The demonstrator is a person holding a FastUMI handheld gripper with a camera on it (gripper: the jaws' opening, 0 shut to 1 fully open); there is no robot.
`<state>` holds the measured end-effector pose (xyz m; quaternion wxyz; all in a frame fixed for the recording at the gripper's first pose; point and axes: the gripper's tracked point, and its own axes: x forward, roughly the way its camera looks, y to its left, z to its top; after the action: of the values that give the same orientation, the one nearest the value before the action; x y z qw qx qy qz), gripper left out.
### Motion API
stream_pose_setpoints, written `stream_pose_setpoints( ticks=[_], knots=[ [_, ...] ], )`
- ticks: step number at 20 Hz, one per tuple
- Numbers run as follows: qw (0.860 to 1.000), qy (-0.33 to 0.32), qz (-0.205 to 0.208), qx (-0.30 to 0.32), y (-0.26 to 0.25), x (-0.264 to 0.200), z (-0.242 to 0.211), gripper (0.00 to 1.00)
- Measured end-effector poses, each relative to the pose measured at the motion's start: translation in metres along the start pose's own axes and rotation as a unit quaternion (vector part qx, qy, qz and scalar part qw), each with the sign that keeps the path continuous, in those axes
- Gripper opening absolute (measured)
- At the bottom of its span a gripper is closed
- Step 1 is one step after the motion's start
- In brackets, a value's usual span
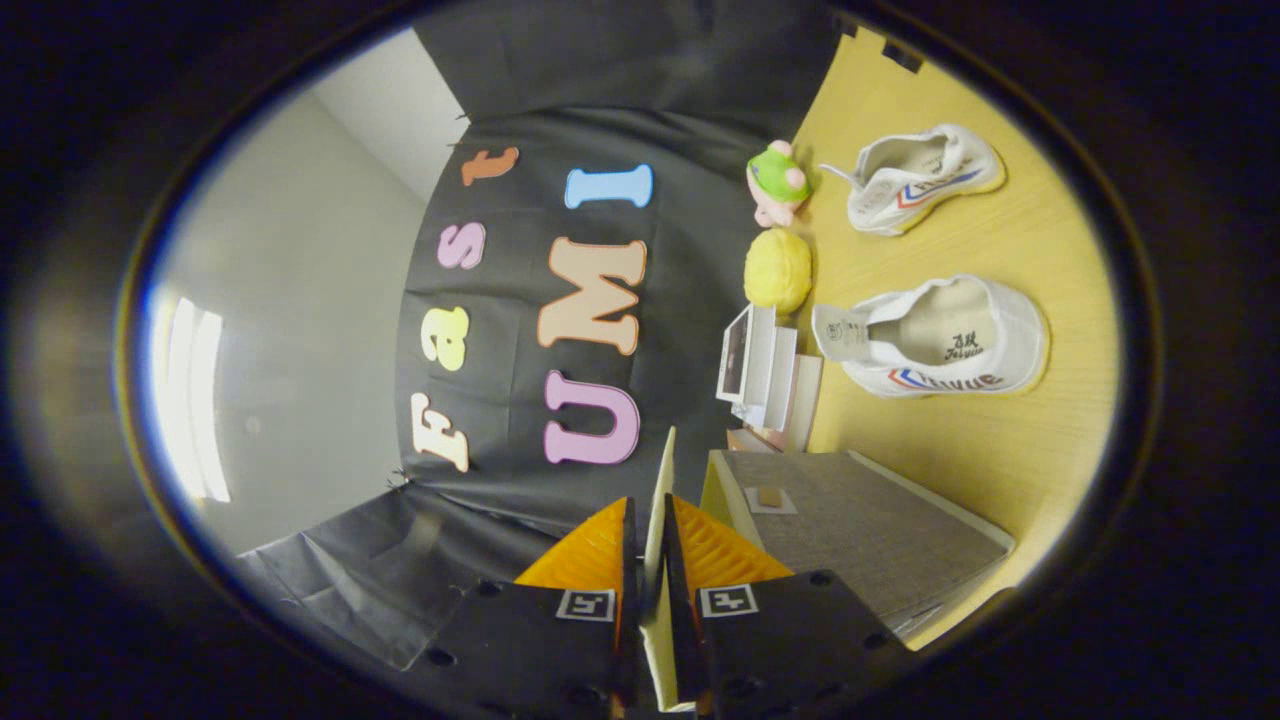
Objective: Open the storage box then place both shoes into the box .Put the left shoe in first, then the right shoe, with the right side of both shoes facing outward in a uniform manner.
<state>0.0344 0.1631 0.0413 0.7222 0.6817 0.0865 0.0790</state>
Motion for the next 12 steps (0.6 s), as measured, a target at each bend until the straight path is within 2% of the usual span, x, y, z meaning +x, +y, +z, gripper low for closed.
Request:
stream_pose_setpoints(
  ticks=[3,6,7,9,12],
  knots=[
    [0.998,0.013,-0.017,-0.052,-0.001,-0.001,-0.008,0.17],
    [0.997,-0.001,0.025,-0.071,0.046,-0.014,0.001,0.17],
    [0.996,-0.003,0.028,-0.082,0.058,-0.016,-0.001,0.17],
    [0.993,0.011,0.031,-0.112,0.074,-0.017,-0.017,0.17],
    [0.987,0.033,0.056,-0.15,0.109,-0.019,-0.052,0.17]
  ],
)
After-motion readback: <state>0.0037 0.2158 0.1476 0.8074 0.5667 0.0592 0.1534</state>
